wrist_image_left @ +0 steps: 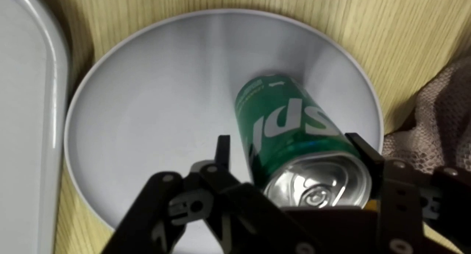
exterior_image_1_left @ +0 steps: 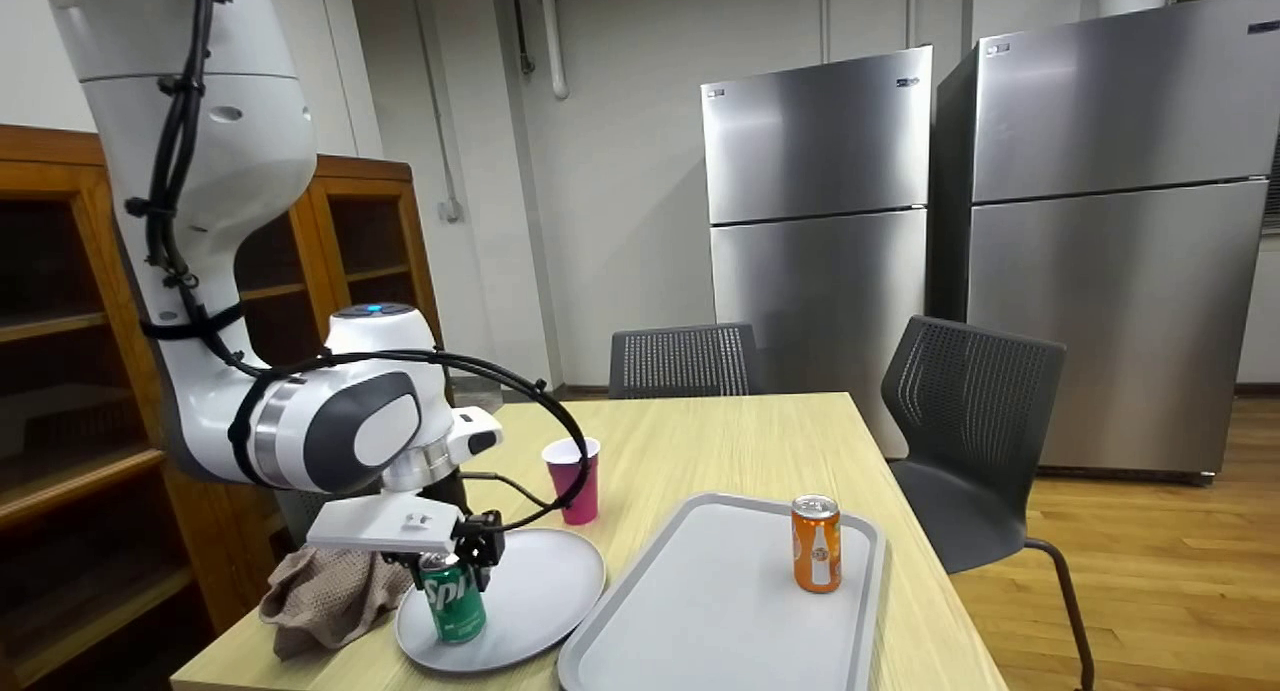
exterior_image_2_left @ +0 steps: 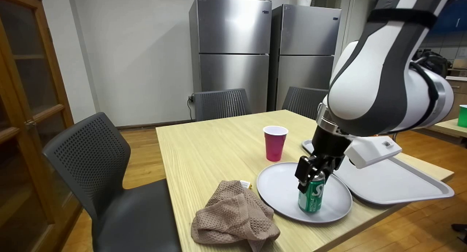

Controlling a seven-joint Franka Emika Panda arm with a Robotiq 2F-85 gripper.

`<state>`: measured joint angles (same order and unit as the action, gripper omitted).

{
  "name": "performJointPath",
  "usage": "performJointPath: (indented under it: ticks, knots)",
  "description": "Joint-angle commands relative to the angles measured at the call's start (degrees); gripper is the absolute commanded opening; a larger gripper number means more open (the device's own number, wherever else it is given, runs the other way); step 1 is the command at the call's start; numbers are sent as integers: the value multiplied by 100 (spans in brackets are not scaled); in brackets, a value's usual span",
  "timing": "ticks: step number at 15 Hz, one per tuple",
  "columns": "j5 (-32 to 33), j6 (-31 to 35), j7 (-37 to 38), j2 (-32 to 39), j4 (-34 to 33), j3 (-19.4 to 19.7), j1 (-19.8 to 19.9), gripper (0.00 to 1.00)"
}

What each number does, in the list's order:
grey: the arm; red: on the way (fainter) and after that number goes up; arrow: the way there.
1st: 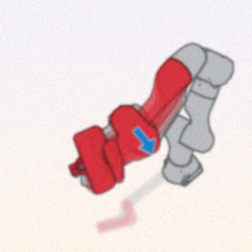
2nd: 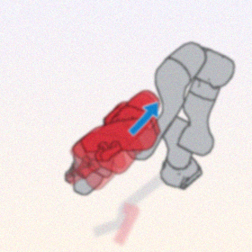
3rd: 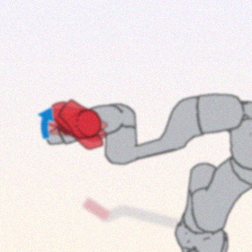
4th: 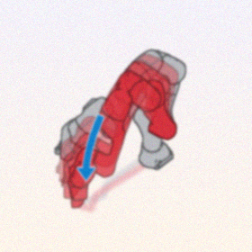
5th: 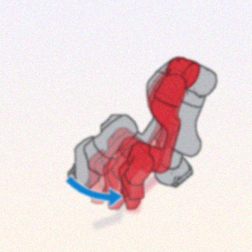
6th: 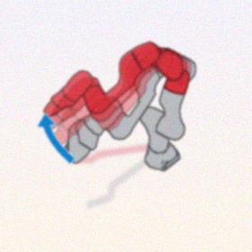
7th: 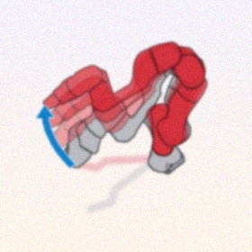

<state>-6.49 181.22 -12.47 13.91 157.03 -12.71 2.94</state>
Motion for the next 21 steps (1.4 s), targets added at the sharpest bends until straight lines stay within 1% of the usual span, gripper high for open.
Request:
performJointPath:
  ticks: [1, 2, 4, 5, 6, 7, 8, 9, 12, 16, 21]
  knots:
    - [272, 180, 201, -148, 130, -268, 283, 100]
    - [304, 207, 206, -181, 154, -317, 328, 100]
    - [355, 207, 181, -262, 188, -581, 586, 100]
    - [105, 198, -49, -320, 206, -782, 732, 100]
    - [111, 220, -44, -385, 232, -860, 816, 100]
    - [113, 195, -58, -426, 236, -1020, 977, 100]
    - [143, 218, -60, -556, 298, -987, 977, 100]
    - [150, 209, -69, -667, 338, -1061, 1069, 100]
    - [80, 255, -112, -827, 358, -1510, 1520, 100]
    - [11, 319, -84, -875, 243, -1937, 2043, 100]
    - [38, 282, -72, -925, 76, -2078, 2746, 100]
